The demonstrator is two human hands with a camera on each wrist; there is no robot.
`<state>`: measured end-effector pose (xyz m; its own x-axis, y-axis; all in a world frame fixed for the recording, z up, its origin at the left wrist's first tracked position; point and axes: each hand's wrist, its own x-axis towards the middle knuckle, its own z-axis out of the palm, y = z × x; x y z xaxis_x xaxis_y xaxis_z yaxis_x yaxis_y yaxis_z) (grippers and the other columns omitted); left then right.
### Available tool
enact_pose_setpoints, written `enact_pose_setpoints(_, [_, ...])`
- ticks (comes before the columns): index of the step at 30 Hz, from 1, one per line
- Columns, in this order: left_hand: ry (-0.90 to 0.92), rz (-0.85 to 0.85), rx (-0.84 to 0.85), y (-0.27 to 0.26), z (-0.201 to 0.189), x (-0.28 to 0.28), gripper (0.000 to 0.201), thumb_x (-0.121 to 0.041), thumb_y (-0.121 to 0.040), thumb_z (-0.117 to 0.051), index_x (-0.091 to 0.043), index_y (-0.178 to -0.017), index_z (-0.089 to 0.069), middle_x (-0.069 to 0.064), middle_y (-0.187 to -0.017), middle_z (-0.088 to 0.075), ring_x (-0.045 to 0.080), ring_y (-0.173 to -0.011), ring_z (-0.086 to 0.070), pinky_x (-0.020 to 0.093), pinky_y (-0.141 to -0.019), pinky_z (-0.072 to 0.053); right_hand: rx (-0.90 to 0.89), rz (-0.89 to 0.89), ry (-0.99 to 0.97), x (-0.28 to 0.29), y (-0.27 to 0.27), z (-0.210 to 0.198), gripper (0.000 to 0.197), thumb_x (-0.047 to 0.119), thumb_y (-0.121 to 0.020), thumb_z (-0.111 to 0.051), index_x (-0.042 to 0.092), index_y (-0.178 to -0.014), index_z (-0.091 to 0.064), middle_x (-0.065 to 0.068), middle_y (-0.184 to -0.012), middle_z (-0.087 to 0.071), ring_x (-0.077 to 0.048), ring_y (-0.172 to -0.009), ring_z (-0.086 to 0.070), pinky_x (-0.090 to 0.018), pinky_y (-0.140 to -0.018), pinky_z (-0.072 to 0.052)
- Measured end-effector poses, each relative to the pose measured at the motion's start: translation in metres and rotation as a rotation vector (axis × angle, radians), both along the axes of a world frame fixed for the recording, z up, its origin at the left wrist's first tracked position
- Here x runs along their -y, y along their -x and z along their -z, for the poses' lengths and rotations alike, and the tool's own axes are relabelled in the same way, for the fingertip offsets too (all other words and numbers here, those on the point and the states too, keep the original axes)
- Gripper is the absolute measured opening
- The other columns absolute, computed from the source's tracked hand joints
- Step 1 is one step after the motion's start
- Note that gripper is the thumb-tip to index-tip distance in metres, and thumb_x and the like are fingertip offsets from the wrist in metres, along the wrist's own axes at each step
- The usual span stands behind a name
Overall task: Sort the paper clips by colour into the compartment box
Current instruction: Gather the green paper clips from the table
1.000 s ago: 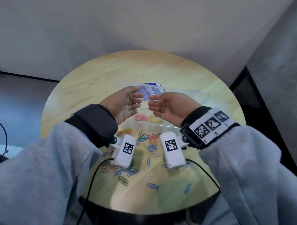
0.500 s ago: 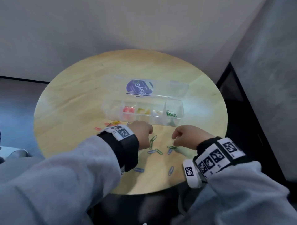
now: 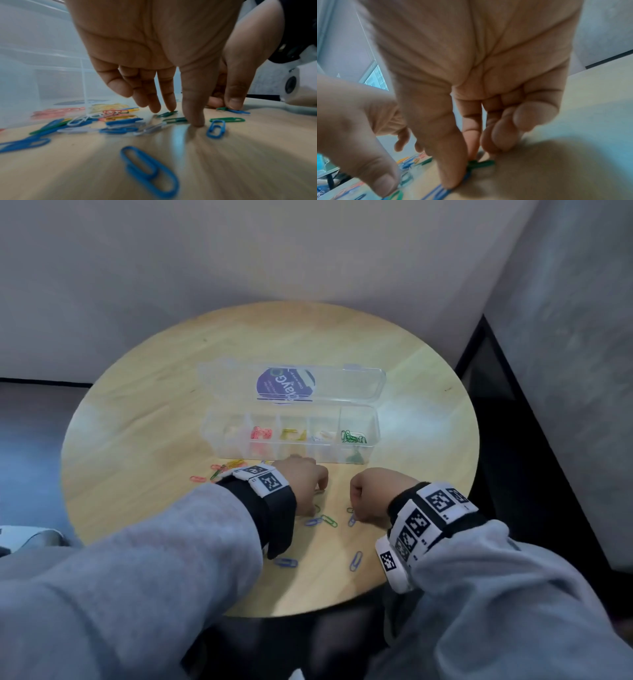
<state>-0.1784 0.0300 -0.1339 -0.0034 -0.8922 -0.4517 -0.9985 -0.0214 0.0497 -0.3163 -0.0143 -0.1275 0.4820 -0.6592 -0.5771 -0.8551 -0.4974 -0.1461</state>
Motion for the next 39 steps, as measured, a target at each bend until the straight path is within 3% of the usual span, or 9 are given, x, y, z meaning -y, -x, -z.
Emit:
enact_pose_setpoints(3, [0.009,-0.037,-0.029,0.002,0.003,0.0,0.038,-0.026,-0.081,-0.068,-0.02,-0.117,-0.056,0.004,-0.12,-0.055,0.023,-0.112,-0.052,0.026,-0.076,-0.035,-0.007,0.012,-0.02,0.002,-0.003,0.001,0.001,0.014,-0.083,-0.057,0.015,-0.083,-0.057,-0.005,-0.092,-0.06,-0.022,-0.083,-0.054,-0.028,-0.07,-0.044])
enact_pose_setpoints(6, [0.002,-0.084,-0.051,0.001,0.003,0.001,0.033,-0.023,-0.082,-0.067,-0.017,-0.113,-0.059,0.005,-0.12,-0.058,0.024,-0.109,-0.055,0.025,-0.075,-0.037,0.012,0.037,-0.043,0.004,-0.001,-0.001,0.007,0.012,-0.082,-0.059,0.012,-0.087,-0.062,-0.008,-0.092,-0.064,-0.022,-0.081,-0.055,-0.027,-0.066,-0.046])
enact_pose_setpoints(11, [-0.038,-0.095,-0.033,0.0,-0.002,0.003,0.027,-0.023,-0.087,-0.063,-0.012,-0.112,-0.064,0.006,-0.119,-0.063,0.025,-0.11,-0.058,0.027,-0.079,-0.042,0.196,0.16,-0.134,0.01,0.005,-0.005,0.022,0.007,-0.078,-0.062,0.017,-0.062,-0.052,0.0,-0.066,-0.057,-0.017,-0.065,-0.053,-0.022,-0.058,-0.043])
enact_pose_setpoints(15, [-0.06,-0.093,-0.014,0.003,-0.004,0.002,0.027,-0.023,-0.089,-0.06,-0.011,-0.113,-0.065,0.007,-0.118,-0.064,0.025,-0.109,-0.059,0.025,-0.073,-0.037,0.405,0.321,-0.302,0.013,0.009,-0.001,0.018,-0.001,-0.078,-0.056,0.017,-0.075,-0.059,-0.005,-0.062,-0.059,-0.018,-0.053,-0.053,-0.029,-0.063,-0.047])
enact_pose_setpoints(19, [-0.071,-0.101,-0.001,0.003,-0.004,-0.001,0.025,-0.02,-0.089,-0.057,-0.011,-0.111,-0.065,0.007,-0.115,-0.065,0.021,-0.089,-0.054,0.026,-0.068,-0.035,0.525,0.446,-0.518,0.014,0.009,-0.001,0.024,-0.005,-0.085,-0.04,0.007,-0.073,-0.057,-0.012,-0.059,-0.052,-0.023,-0.05,-0.049,-0.029,-0.055,-0.048])
enact_pose_setpoints(24, [-0.058,-0.101,-0.014,0.003,-0.005,0.0,0.023,-0.015,-0.087,-0.057,-0.012,-0.108,-0.065,0.003,-0.096,-0.056,0.017,-0.086,-0.049,0.019,-0.049,-0.027,0.561,0.466,-0.624,0.011,0.005,0.0,0.028,-0.011,-0.084,-0.029,0.005,-0.069,-0.046,-0.012,-0.058,-0.052,-0.021,-0.048,-0.053,-0.022,-0.041,-0.045])
enact_pose_setpoints(30, [-0.029,-0.152,-0.055,0.001,-0.003,0.0,0.027,-0.016,-0.085,-0.062,-0.013,-0.112,-0.061,0.003,-0.116,-0.063,0.02,-0.095,-0.056,0.025,-0.07,-0.035,0.595,0.451,-0.665,0.006,-0.001,-0.002,0.022,-0.007,-0.087,-0.041,0.007,-0.072,-0.049,-0.008,-0.056,-0.046,-0.011,-0.038,-0.049,-0.018,-0.037,-0.042])
enact_pose_setpoints(34, [-0.09,-0.163,-0.035,0.003,-0.004,0.001,0.026,-0.018,-0.085,-0.062,-0.012,-0.11,-0.068,0.004,-0.104,-0.066,0.017,-0.085,-0.051,0.024,-0.07,-0.037,0.385,0.24,-0.406,0.002,-0.003,0.003,0.006,0.013,-0.079,-0.065,0.016,-0.078,-0.06,-0.005,-0.07,-0.063,-0.014,-0.052,-0.052,-0.023,-0.053,-0.044])
enact_pose_setpoints(39, [-0.101,-0.199,-0.06,0.003,-0.003,0.0,0.018,-0.015,-0.083,-0.061,-0.012,-0.099,-0.069,-0.001,-0.083,-0.058,0.018,-0.081,-0.054,0.026,-0.067,-0.04,0.195,0.131,-0.174,-0.003,-0.013,0.004,0.005,0.017,-0.079,-0.068,0.015,-0.082,-0.065,-0.007,-0.089,-0.073,-0.019,-0.073,-0.059,-0.03,-0.074,-0.052])
